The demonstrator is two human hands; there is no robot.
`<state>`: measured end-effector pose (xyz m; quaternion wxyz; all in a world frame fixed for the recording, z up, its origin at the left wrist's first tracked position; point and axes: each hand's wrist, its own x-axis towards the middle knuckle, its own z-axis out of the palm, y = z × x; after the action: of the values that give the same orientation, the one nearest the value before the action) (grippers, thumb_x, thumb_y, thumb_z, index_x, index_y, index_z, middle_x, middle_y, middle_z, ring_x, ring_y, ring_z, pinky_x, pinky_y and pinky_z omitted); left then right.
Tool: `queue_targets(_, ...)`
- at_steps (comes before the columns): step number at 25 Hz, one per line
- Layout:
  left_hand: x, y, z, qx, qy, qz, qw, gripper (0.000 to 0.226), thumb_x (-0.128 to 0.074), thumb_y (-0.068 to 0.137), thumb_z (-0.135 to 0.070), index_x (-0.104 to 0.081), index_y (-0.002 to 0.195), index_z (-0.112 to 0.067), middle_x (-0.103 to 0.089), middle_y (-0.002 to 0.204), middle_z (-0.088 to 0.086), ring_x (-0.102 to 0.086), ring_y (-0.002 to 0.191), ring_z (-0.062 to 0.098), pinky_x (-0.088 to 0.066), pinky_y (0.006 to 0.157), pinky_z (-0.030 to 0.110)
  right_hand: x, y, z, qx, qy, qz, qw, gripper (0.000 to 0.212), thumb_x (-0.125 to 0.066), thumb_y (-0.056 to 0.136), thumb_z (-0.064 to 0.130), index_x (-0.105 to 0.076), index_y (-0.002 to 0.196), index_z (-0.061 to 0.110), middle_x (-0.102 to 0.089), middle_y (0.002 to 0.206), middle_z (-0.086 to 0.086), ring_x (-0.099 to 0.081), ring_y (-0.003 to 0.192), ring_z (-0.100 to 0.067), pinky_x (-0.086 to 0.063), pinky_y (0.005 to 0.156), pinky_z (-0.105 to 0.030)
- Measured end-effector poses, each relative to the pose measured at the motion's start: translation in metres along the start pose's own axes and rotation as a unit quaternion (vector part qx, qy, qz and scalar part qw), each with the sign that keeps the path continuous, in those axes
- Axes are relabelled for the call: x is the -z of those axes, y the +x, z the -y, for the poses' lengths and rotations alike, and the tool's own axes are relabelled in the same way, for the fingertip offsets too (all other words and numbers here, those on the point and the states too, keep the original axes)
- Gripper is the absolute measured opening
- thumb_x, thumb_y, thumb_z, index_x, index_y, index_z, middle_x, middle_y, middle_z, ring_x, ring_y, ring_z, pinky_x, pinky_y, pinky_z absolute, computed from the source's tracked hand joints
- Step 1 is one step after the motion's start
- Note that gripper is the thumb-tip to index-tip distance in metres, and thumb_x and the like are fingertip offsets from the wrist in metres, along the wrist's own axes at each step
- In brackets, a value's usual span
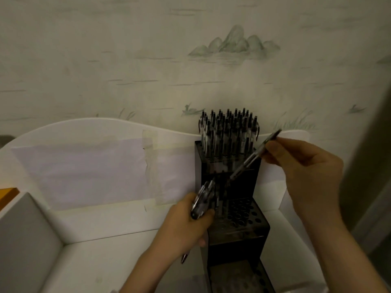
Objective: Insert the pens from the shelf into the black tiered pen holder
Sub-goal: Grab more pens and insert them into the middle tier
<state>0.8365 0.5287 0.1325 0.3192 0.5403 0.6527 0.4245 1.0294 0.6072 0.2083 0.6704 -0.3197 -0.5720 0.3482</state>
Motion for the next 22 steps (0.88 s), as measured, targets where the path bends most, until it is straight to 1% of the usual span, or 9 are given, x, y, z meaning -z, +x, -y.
queue_targets(3, -0.001, 0.003, 0.001, 0.009, -0.013, -0.003, 1.000, 0.008, -0.061, 0.092, -0.024, -0.056, 0.096, -0.019, -0.062, 0.052, -0.003, -0.066, 0.048, 0.020, -0.055, 0.055, 0.031, 0.000, -0.006, -0.019, 0.023, -0.156, 0.059, 0.986, 0.017, -0.075, 0.080, 0.010, -0.074, 0.086, 0.026, -0.072, 0.071, 0.018, -0.069, 0.070, 0.001, -0.052, 0.072, -0.009)
queue_targets(5, -0.002, 0.003, 0.000, 0.013, -0.029, 0.000, 0.999, 0.008, -0.061, 0.092, -0.022, -0.055, 0.096, -0.017, -0.061, 0.051, -0.003, -0.065, 0.047, 0.020, -0.054, 0.052, 0.030, -0.004, -0.010, -0.035, 0.031, -0.205, 0.067, 0.976, 0.014, -0.074, 0.081, 0.012, -0.074, 0.089, 0.024, -0.068, 0.074, 0.023, -0.066, 0.073, 0.007, -0.046, 0.070, -0.002)
queue_targets(9, -0.001, 0.001, 0.001, 0.014, -0.034, 0.004, 0.999, 0.008, -0.061, 0.092, -0.022, -0.055, 0.095, -0.018, -0.061, 0.052, -0.002, -0.065, 0.047, 0.020, -0.052, 0.049, 0.026, -0.009, -0.014, -0.059, 0.029, -0.227, 0.074, 0.971, 0.010, -0.073, 0.084, 0.016, -0.075, 0.090, 0.022, -0.071, 0.078, 0.016, -0.067, 0.075, 0.002, -0.050, 0.071, -0.007)
queue_targets(12, -0.001, -0.001, 0.002, 0.019, -0.037, 0.003, 0.999, 0.008, -0.062, 0.092, -0.023, -0.055, 0.094, -0.020, -0.060, 0.058, -0.002, -0.064, 0.047, 0.021, -0.052, 0.049, 0.026, -0.012, -0.017, -0.072, 0.010, -0.248, 0.093, 0.964, 0.009, -0.072, 0.085, 0.018, -0.075, 0.092, 0.022, -0.069, 0.079, 0.016, -0.064, 0.078, 0.005, -0.045, 0.070, -0.001)
queue_targets(15, 0.000, -0.003, 0.002, 0.023, -0.039, 0.003, 0.999, 0.010, -0.063, 0.092, -0.024, -0.055, 0.097, -0.019, -0.062, 0.063, 0.000, -0.064, 0.046, 0.019, -0.052, 0.048, 0.025, -0.014, -0.021, -0.087, -0.033, -0.283, 0.133, 0.949, 0.011, -0.072, 0.085, 0.022, -0.076, 0.095, 0.019, -0.071, 0.085, 0.011, -0.062, 0.075, 0.007, -0.041, 0.070, 0.003)
queue_targets(17, 0.000, -0.003, 0.002, 0.021, -0.034, 0.006, 0.999, 0.013, -0.063, 0.091, -0.025, -0.056, 0.099, -0.017, -0.062, 0.064, 0.001, -0.064, 0.045, 0.018, -0.051, 0.047, 0.025, -0.013, -0.023, -0.092, -0.063, -0.287, 0.141, 0.946, 0.015, -0.073, 0.084, 0.025, -0.075, 0.097, 0.019, -0.072, 0.085, 0.007, -0.063, 0.076, 0.005, -0.044, 0.071, 0.000)
queue_targets(19, -0.001, -0.004, 0.002, 0.015, -0.028, 0.010, 0.999, 0.015, -0.064, 0.091, -0.025, -0.056, 0.101, -0.017, -0.062, 0.064, -0.001, -0.064, 0.045, 0.018, -0.052, 0.048, 0.026, -0.012, -0.022, -0.092, -0.082, -0.281, 0.137, 0.946, 0.017, -0.076, 0.081, 0.027, -0.073, 0.097, 0.021, -0.071, 0.083, 0.009, -0.064, 0.077, 0.003, -0.049, 0.072, -0.006)
queue_targets(21, -0.003, -0.006, 0.001, 0.009, -0.025, 0.017, 1.000, 0.015, -0.064, 0.091, -0.024, -0.056, 0.102, -0.018, -0.062, 0.063, -0.003, -0.065, 0.046, 0.018, -0.052, 0.049, 0.026, -0.010, -0.026, -0.086, -0.083, -0.274, 0.135, 0.949, 0.020, -0.078, 0.079, 0.027, -0.070, 0.097, 0.023, -0.068, 0.084, 0.014, -0.063, 0.077, 0.006, -0.047, 0.070, -0.004)
queue_targets(22, -0.004, -0.007, 0.000, 0.006, -0.023, 0.019, 1.000, 0.015, -0.064, 0.091, -0.024, -0.056, 0.102, -0.018, -0.062, 0.063, -0.003, -0.065, 0.046, 0.017, -0.053, 0.049, 0.027, -0.009, -0.029, -0.083, -0.069, -0.272, 0.128, 0.951, 0.019, -0.078, 0.079, 0.026, -0.070, 0.096, 0.023, -0.067, 0.084, 0.015, -0.062, 0.077, 0.007, -0.046, 0.069, -0.002)
